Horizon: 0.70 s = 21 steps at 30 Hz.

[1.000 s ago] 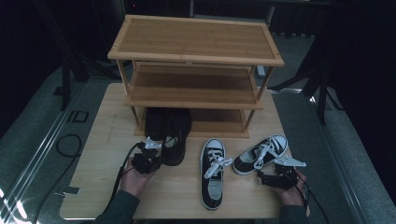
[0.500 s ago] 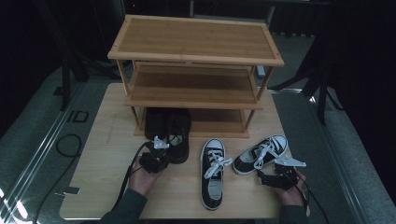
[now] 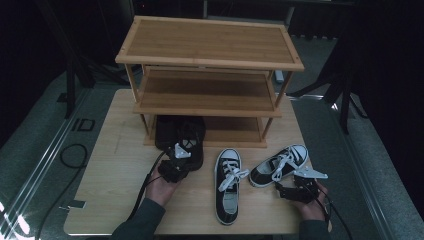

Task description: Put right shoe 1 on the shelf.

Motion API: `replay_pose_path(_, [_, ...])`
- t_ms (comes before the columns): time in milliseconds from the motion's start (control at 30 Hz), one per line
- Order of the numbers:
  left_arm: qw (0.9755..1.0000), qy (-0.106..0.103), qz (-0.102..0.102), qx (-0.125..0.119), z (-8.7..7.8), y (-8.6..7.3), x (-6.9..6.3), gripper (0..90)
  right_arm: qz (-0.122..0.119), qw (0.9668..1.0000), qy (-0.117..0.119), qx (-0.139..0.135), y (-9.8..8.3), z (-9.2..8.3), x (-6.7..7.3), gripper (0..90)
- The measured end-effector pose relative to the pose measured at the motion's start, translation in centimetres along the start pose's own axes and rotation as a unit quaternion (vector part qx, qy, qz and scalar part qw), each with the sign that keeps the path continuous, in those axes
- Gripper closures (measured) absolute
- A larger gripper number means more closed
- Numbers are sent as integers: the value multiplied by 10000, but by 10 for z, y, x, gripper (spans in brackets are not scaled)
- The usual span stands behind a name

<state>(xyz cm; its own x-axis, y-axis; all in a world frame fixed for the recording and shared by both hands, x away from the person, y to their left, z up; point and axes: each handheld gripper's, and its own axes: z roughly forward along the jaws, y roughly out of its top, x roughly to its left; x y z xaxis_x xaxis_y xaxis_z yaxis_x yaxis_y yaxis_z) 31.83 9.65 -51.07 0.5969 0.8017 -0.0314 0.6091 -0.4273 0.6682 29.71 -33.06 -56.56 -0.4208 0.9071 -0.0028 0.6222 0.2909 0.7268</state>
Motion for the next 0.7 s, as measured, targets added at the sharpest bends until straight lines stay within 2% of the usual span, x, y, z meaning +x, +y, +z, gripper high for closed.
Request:
replay_pose_path(167, [10000,52,4,-25,3,9,4,889,1,10000,0,-1,0,0,0,132])
replay_pose_path(233, [10000,-21,-9,-50,5,13,4,892,2,10000,0,-2,0,0,0,132])
replay_pose_path(300, [9999,100,27,-67,7,16,4,891,0,10000,0,-1,0,0,0,132])
replay_pose_path(700, [9990,324,-287,-65,22,34,23,892,1,10000,0,-2,0,0,0,132])
